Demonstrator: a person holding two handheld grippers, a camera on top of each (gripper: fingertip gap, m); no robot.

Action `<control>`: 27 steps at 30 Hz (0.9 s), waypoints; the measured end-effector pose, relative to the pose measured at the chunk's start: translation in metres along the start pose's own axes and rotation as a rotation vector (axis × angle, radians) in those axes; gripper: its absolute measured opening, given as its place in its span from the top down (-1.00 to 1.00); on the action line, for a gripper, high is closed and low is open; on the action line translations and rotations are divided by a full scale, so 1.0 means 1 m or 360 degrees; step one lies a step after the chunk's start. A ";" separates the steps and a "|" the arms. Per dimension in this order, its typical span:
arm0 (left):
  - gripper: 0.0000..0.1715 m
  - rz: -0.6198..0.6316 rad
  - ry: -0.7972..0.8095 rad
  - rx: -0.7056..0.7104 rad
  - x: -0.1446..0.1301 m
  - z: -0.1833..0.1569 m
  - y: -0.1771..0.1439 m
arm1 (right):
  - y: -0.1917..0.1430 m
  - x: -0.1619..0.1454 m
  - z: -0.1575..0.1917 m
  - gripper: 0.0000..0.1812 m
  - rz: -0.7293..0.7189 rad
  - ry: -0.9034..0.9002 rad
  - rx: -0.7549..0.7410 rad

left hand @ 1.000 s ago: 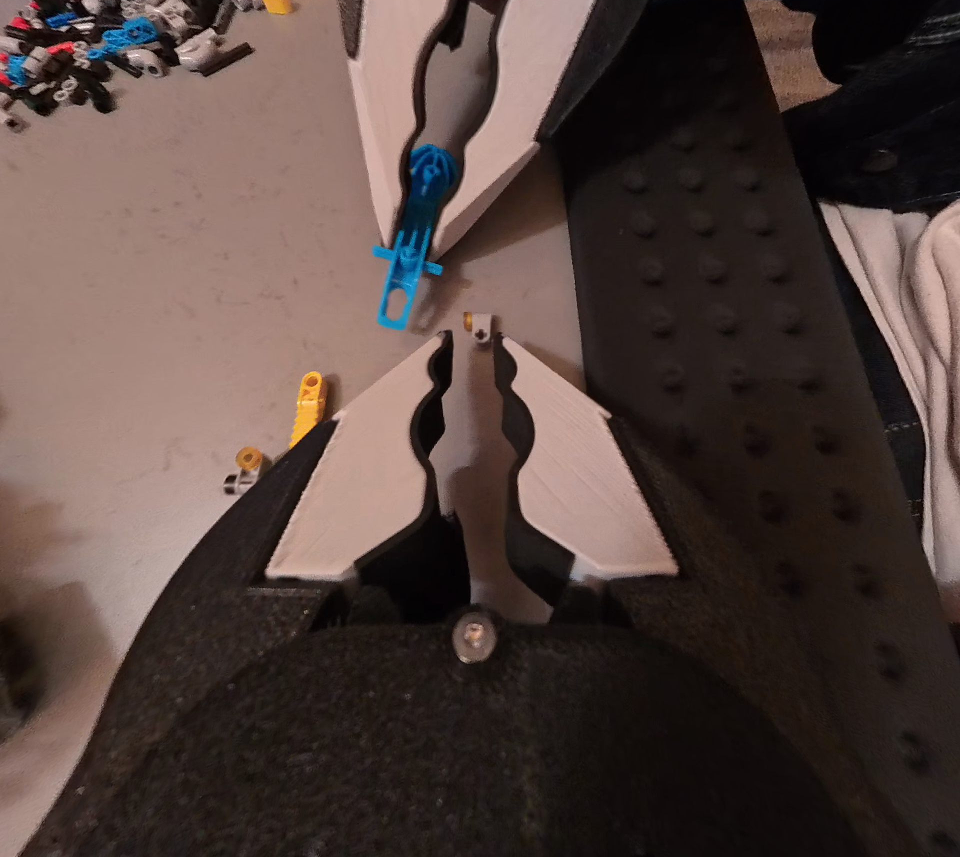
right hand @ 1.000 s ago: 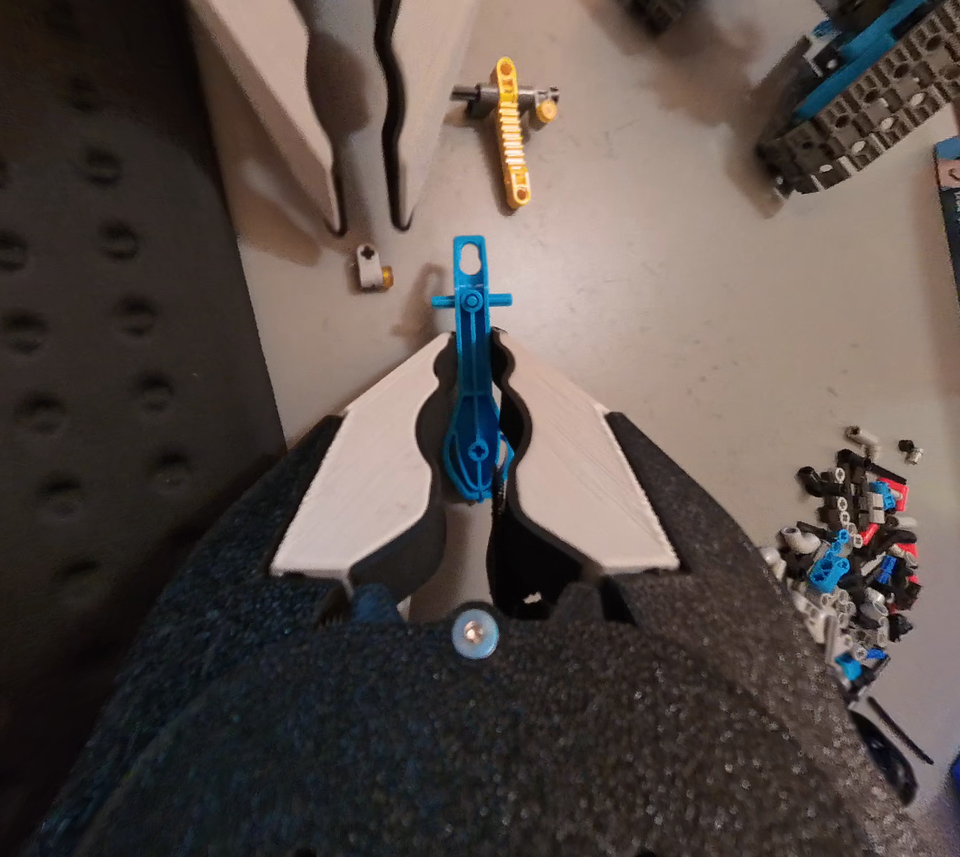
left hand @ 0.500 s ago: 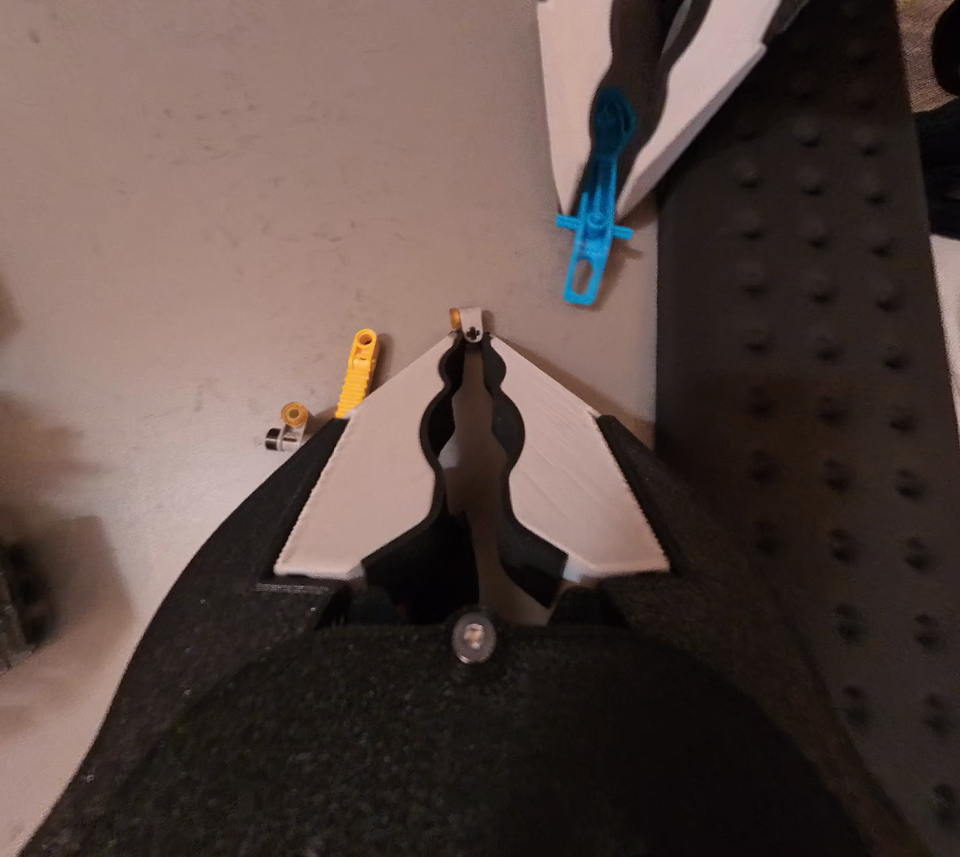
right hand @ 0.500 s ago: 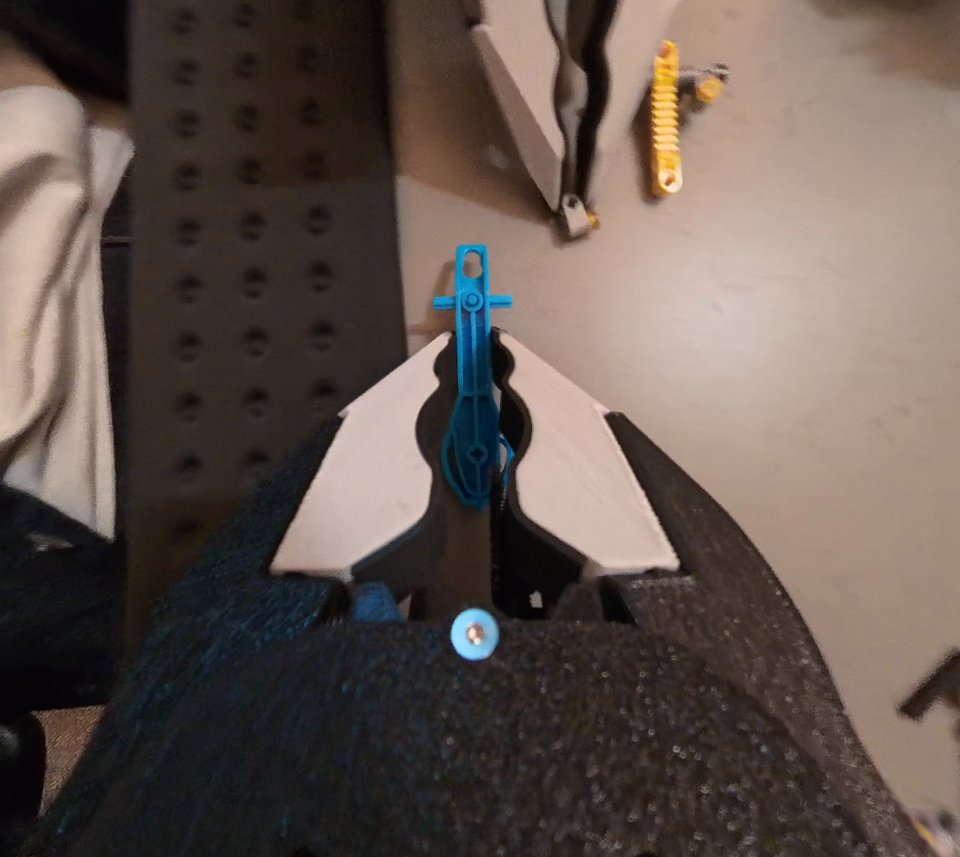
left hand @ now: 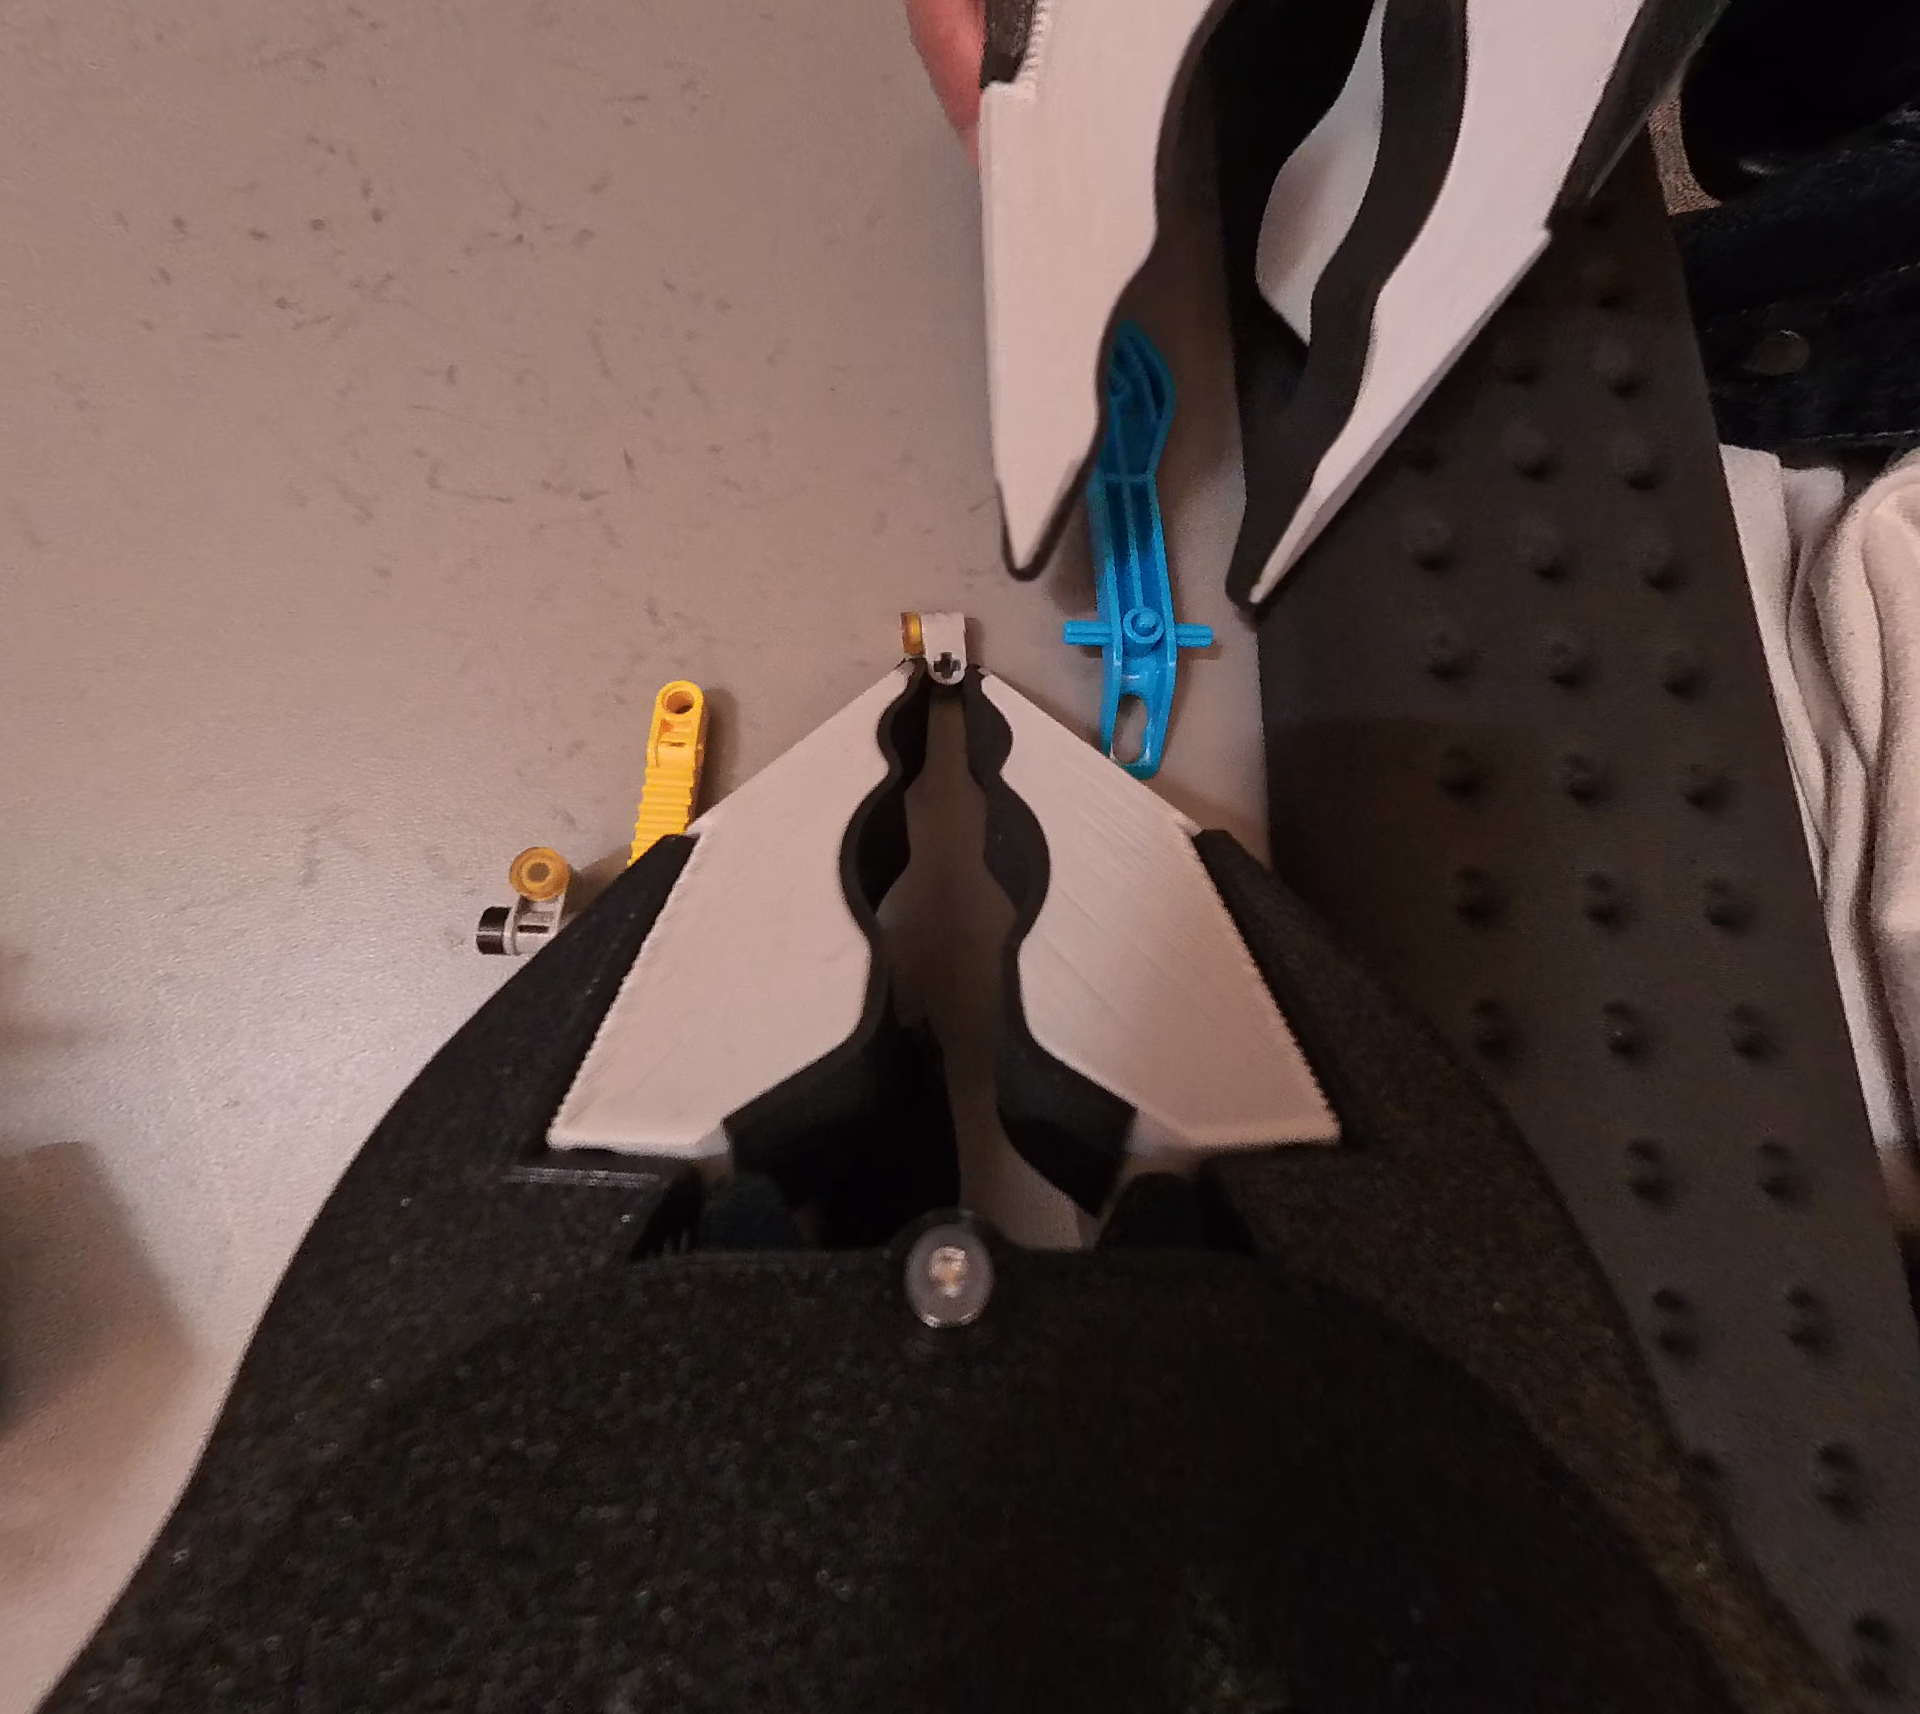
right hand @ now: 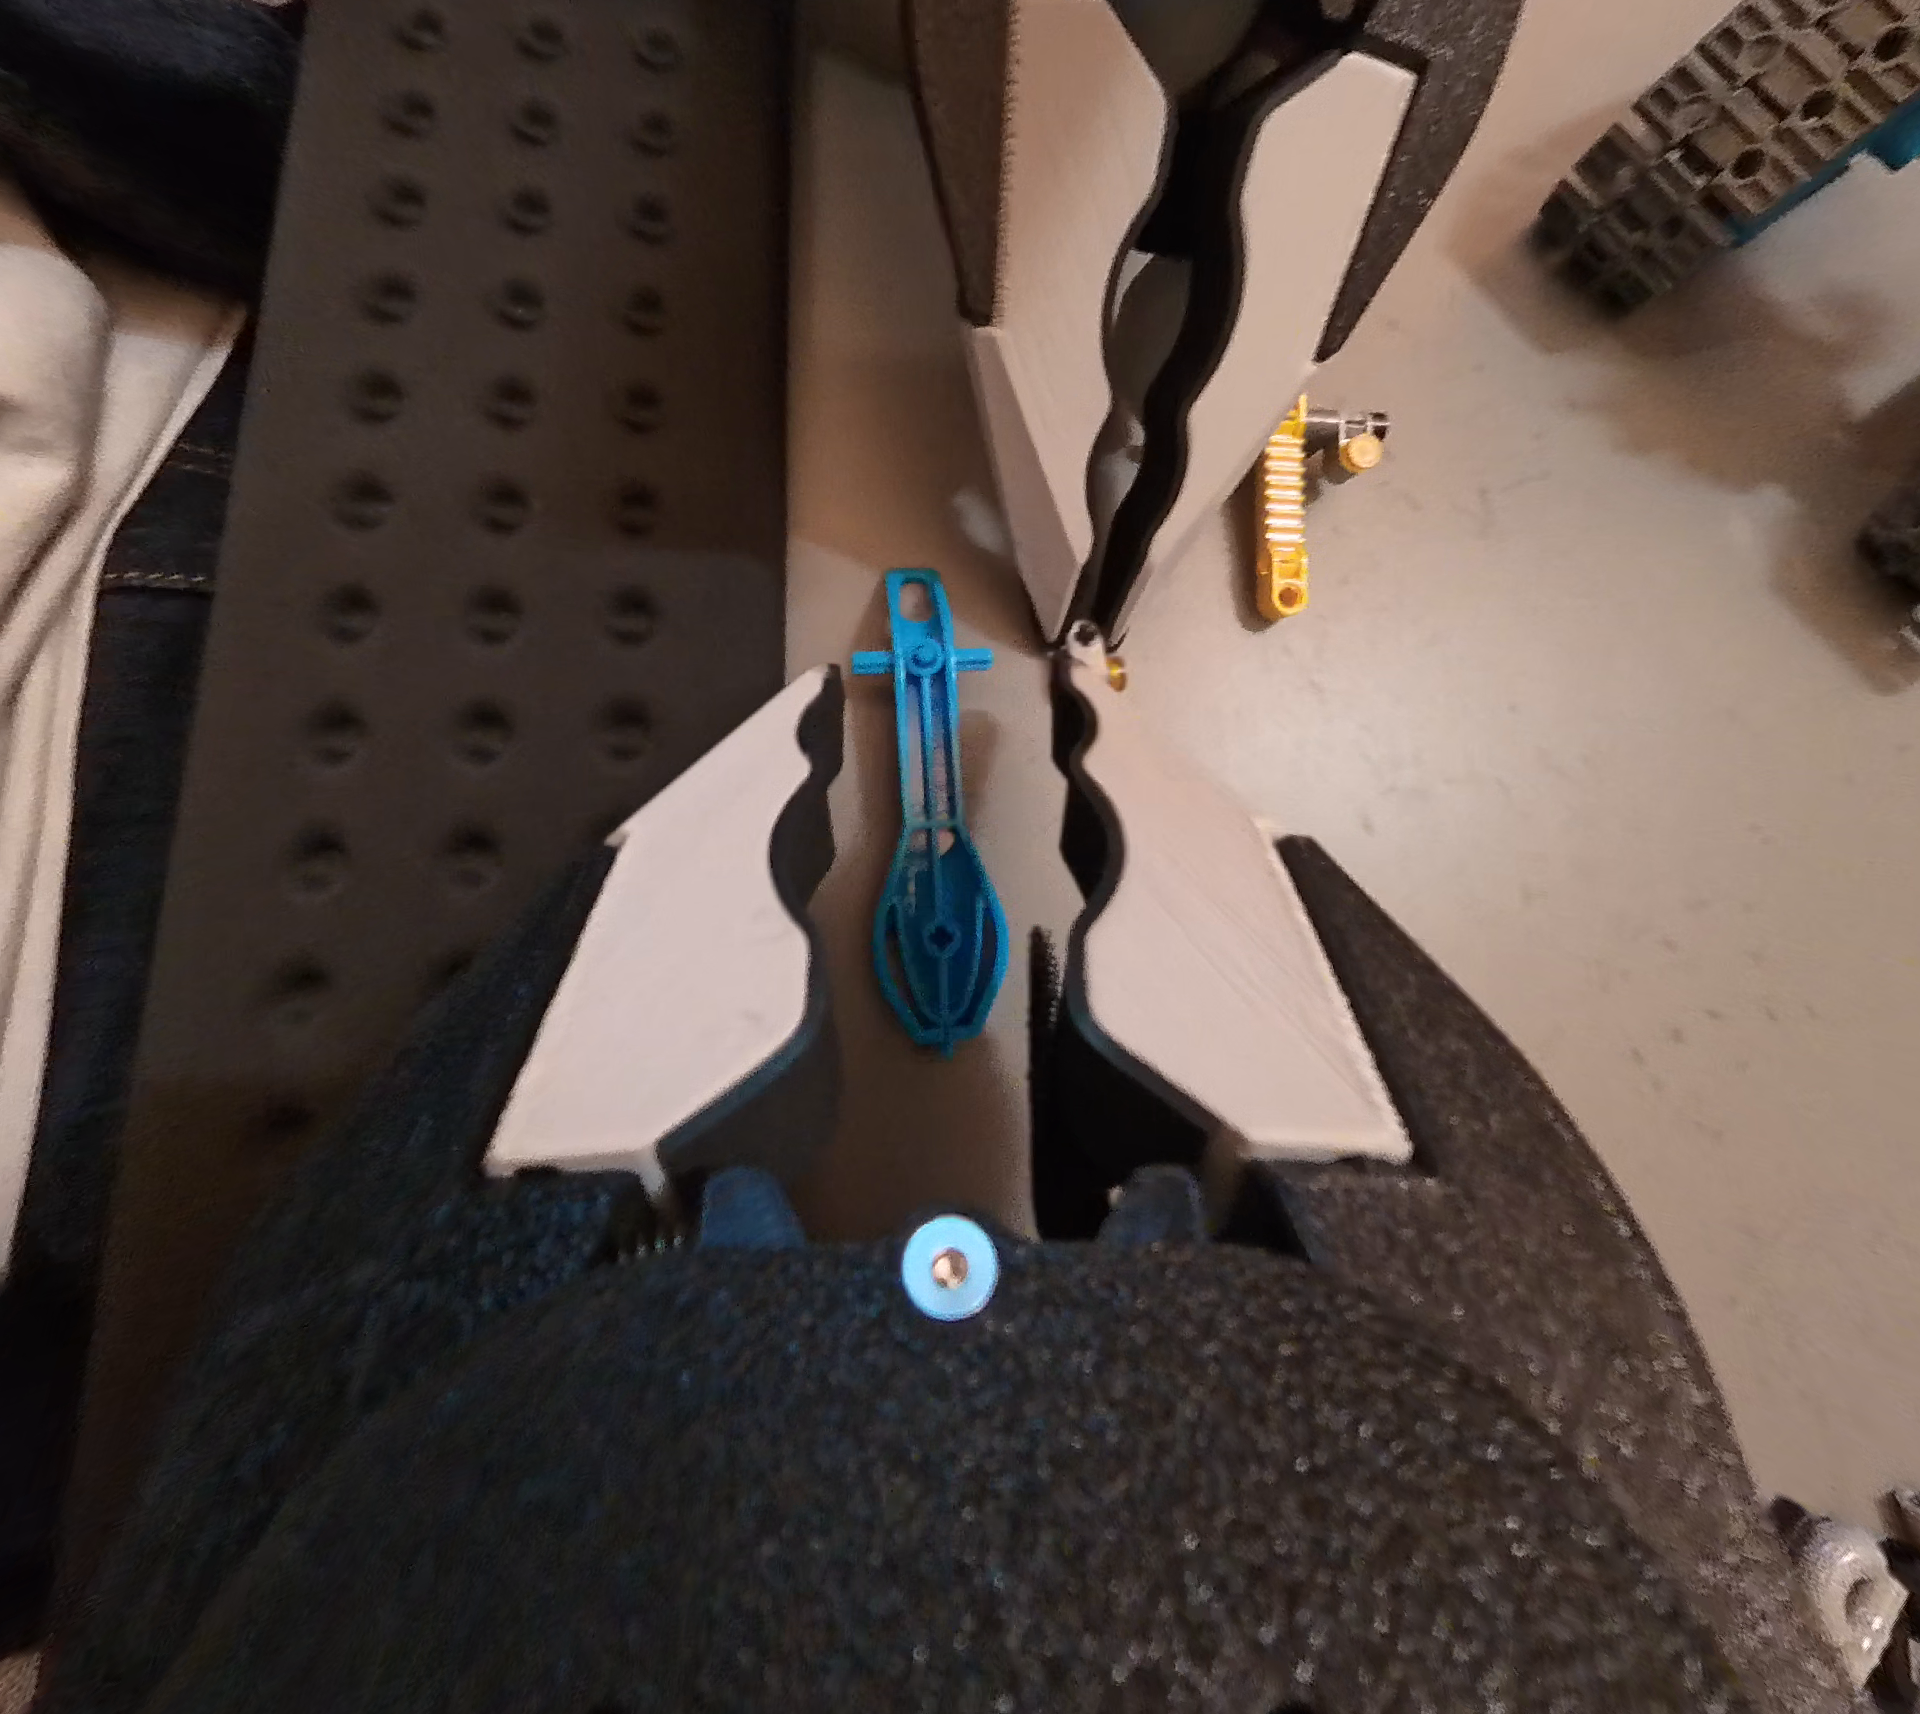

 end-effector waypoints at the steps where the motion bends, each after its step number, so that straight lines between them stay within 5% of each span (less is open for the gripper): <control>1: 0.94 0.0003 0.0007 -0.0010 0.000 -0.001 0.000 | 0.002 0.000 -0.002 0.53 -0.0009 0.0018 -0.0017; 11: 0.94 -0.0123 0.0012 -0.0110 0.008 -0.009 -0.009 | 0.014 -0.008 -0.009 0.41 -0.0072 0.0235 0.0101; 27: 0.94 -0.0053 0.0089 -0.0084 0.001 -0.012 -0.006 | 0.015 -0.007 -0.005 0.47 -0.0077 0.0135 0.0085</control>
Point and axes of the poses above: each gripper's, where its closed fingertips meet, y out along the fingers, x out of its top, z = x × y across the jaws, the point moved 5 cm from there along -y, back along the fingers, and after that the axes turned 5 degrees about -y, right-handed, at the moved point
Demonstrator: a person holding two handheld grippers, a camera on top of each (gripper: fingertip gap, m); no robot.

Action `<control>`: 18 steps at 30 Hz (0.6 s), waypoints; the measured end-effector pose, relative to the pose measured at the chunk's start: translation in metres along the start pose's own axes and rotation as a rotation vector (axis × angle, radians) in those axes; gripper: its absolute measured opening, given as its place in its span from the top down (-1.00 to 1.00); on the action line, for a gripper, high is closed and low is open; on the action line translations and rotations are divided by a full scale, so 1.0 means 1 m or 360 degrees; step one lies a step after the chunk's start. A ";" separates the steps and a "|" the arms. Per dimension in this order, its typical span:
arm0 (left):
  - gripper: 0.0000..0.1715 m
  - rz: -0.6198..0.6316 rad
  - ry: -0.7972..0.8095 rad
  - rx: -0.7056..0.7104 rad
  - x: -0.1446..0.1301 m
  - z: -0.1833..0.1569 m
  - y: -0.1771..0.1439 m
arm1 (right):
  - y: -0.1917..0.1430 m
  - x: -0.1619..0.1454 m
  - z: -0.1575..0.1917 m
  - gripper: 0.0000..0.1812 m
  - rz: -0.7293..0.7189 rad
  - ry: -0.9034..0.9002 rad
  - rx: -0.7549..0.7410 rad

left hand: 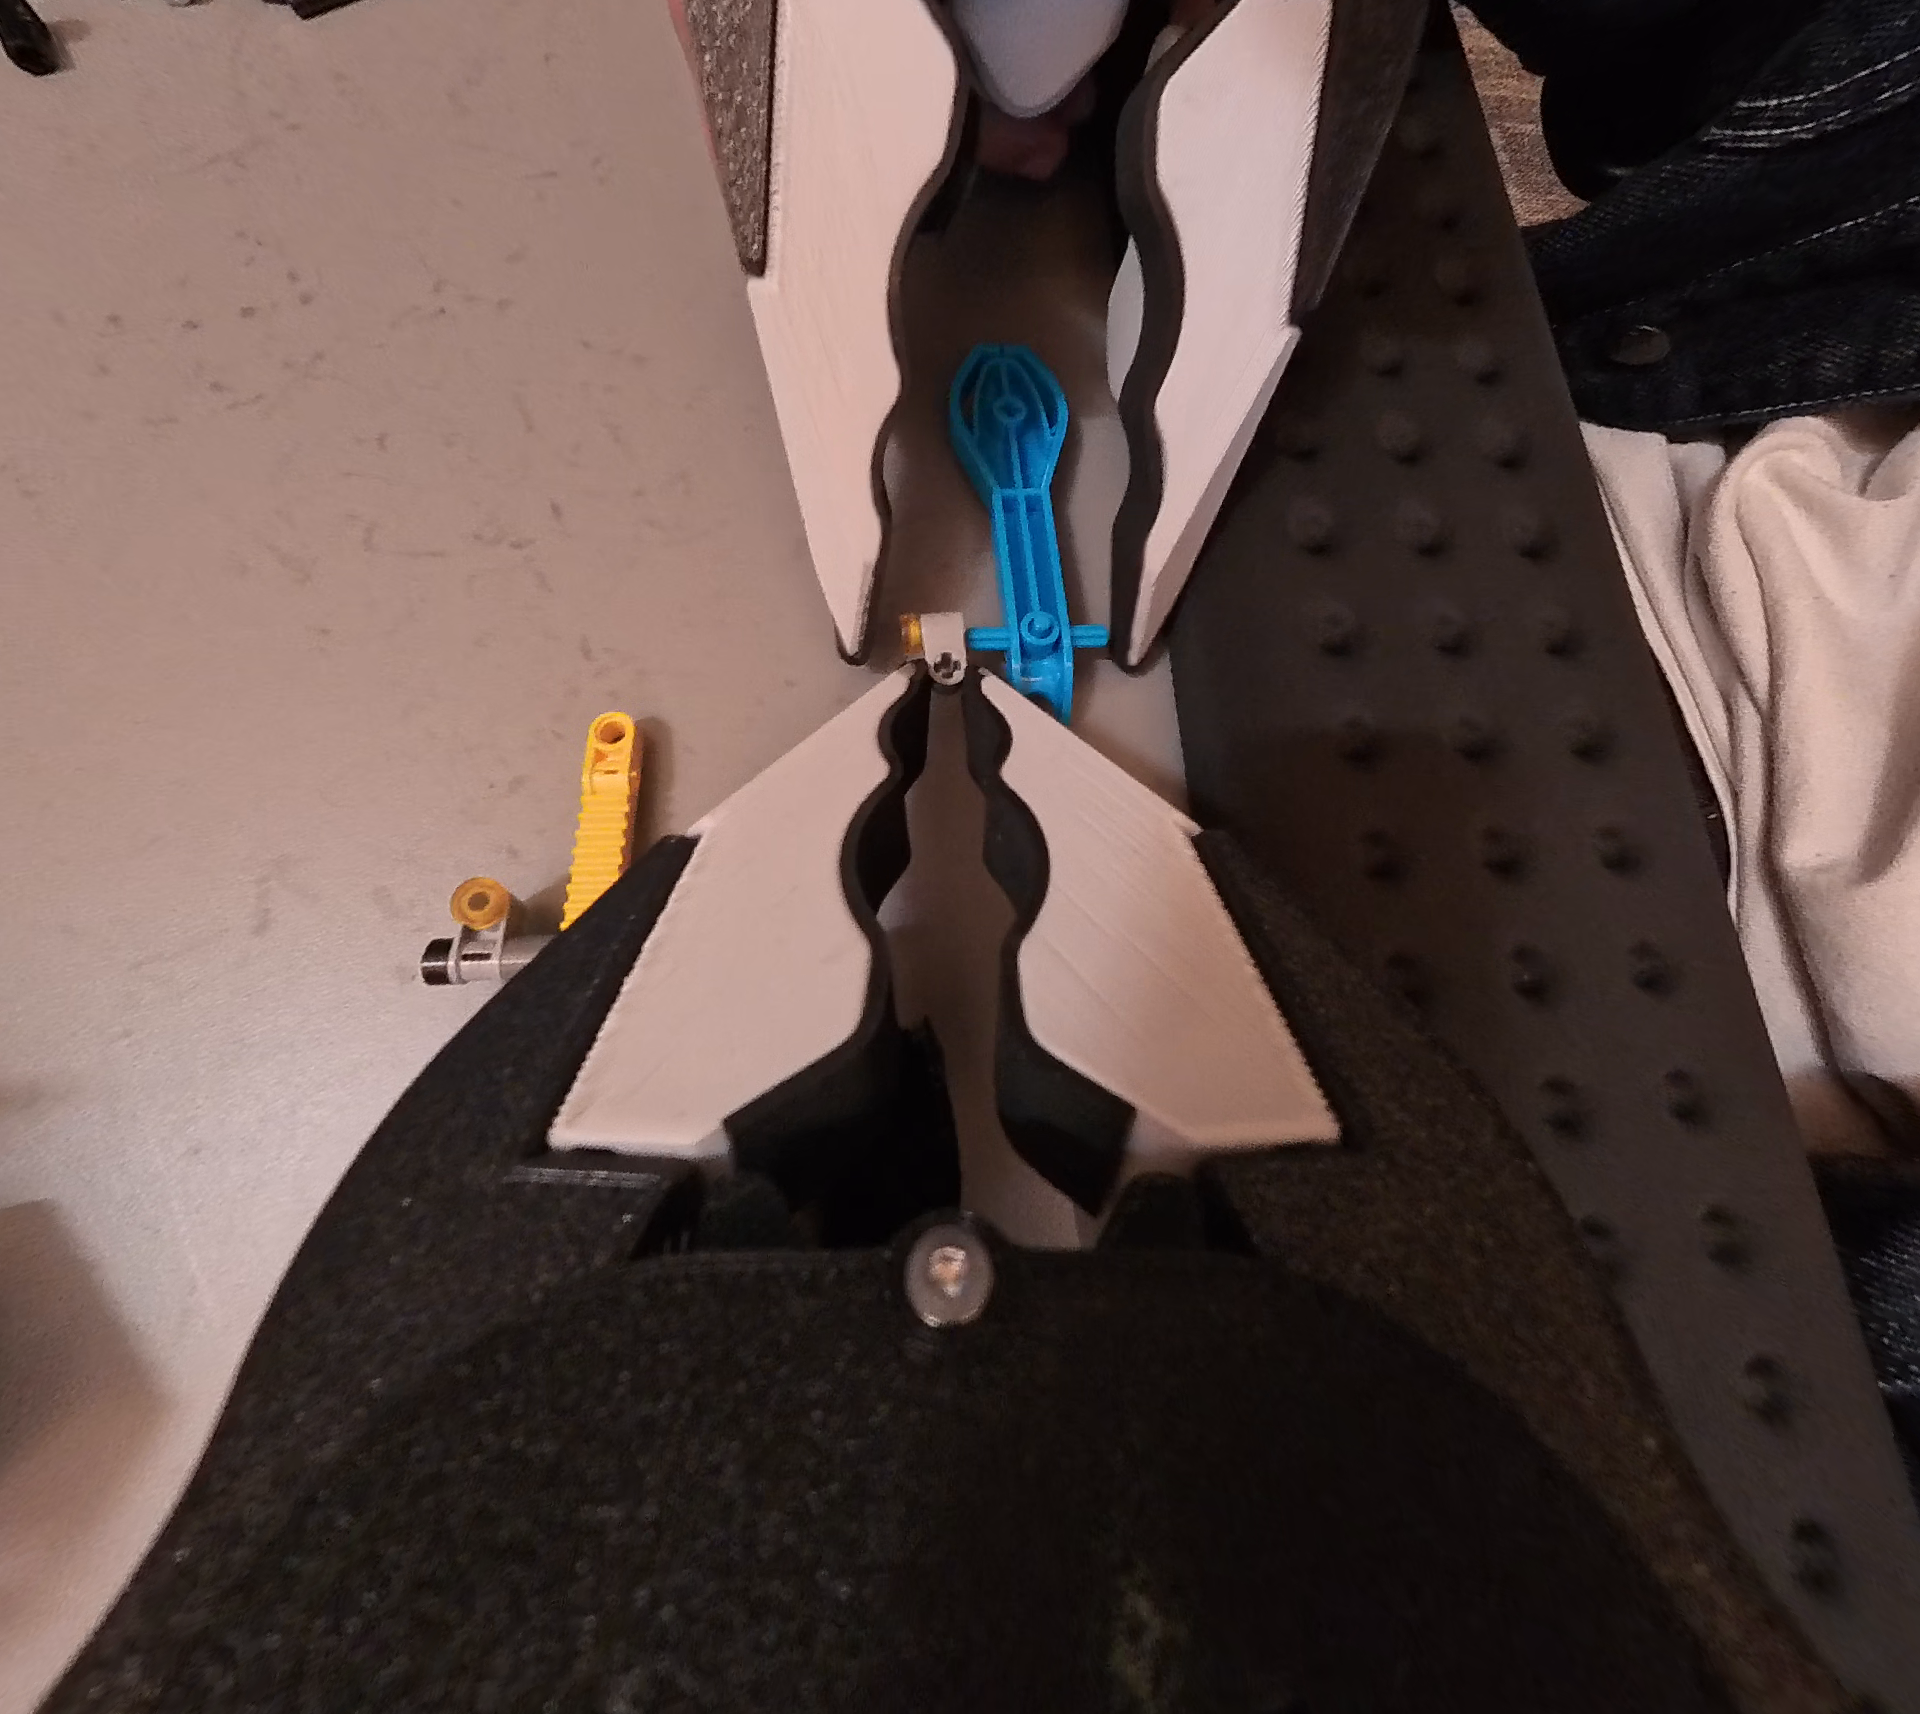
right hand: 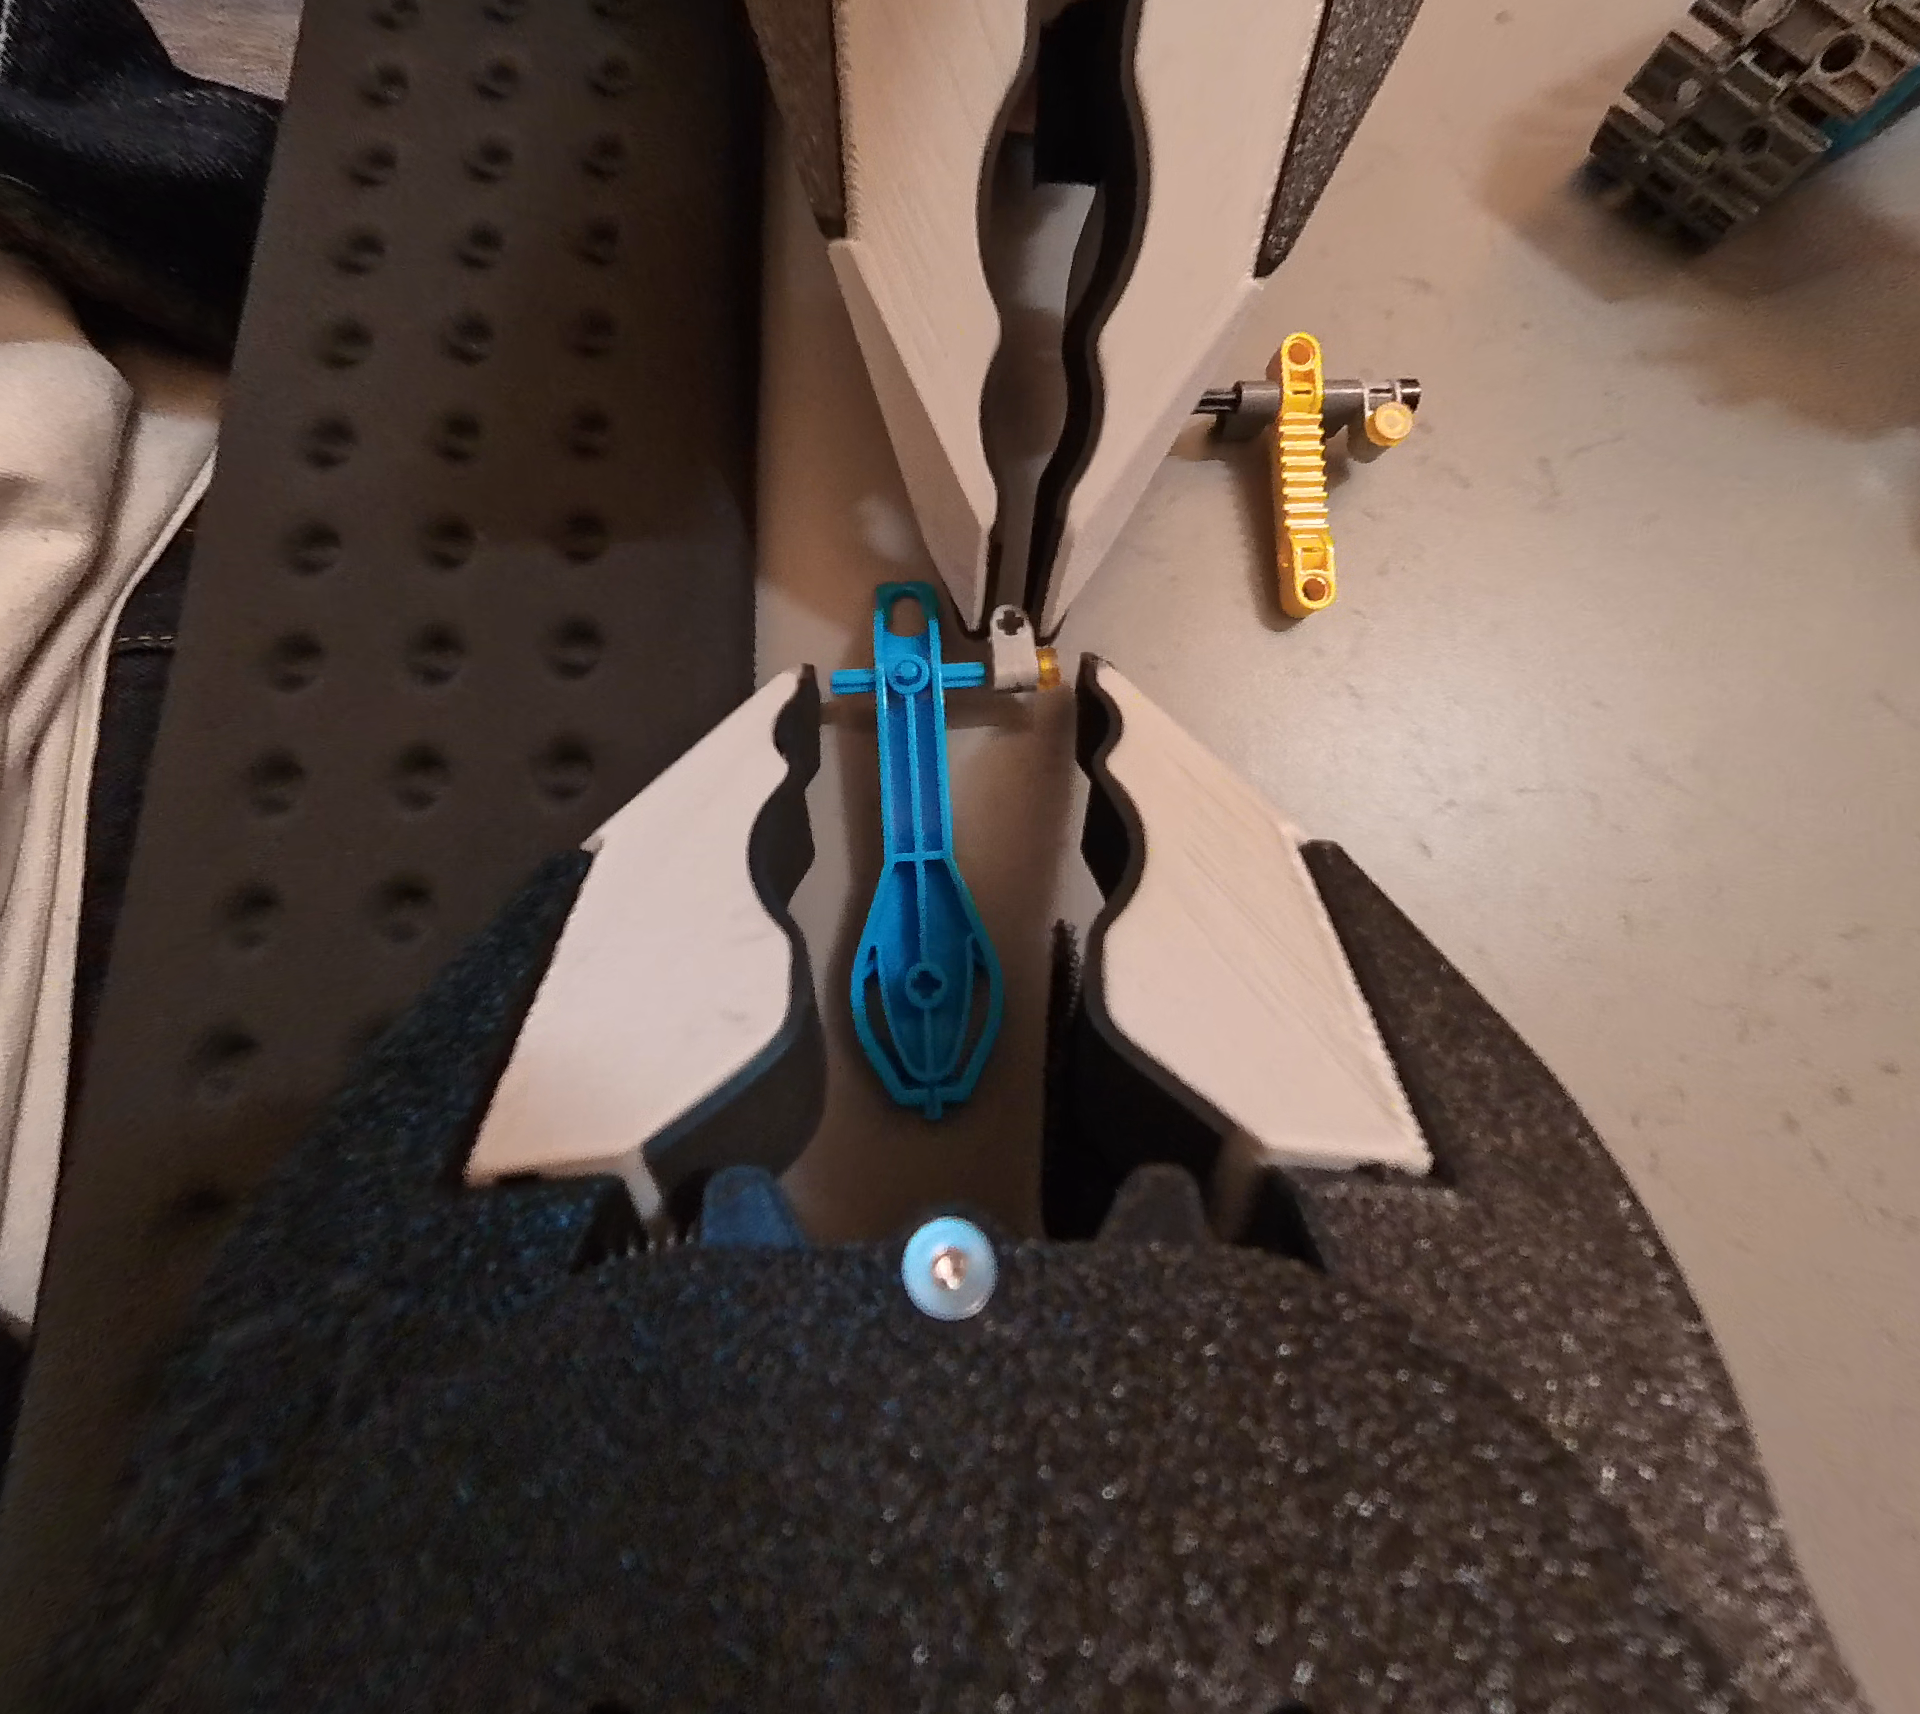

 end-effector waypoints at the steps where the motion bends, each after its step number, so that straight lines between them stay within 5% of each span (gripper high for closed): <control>1: 0.94 0.0004 0.0000 -0.0001 -0.001 0.000 0.000 | 0.000 0.001 0.000 0.47 -0.0006 -0.0004 -0.0008; 18: 0.95 -0.0048 0.0081 -0.0011 0.002 -0.006 -0.003 | 0.002 -0.002 0.000 0.52 0.0024 0.0002 0.0024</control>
Point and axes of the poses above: each gripper's, where its closed fingertips meet, y out along the fingers, x out of its top, z = x × y across the jaws, the point moved 5 cm from there along -y, back along the fingers, and after that the axes turned 5 degrees about -y, right-handed, at the moved point
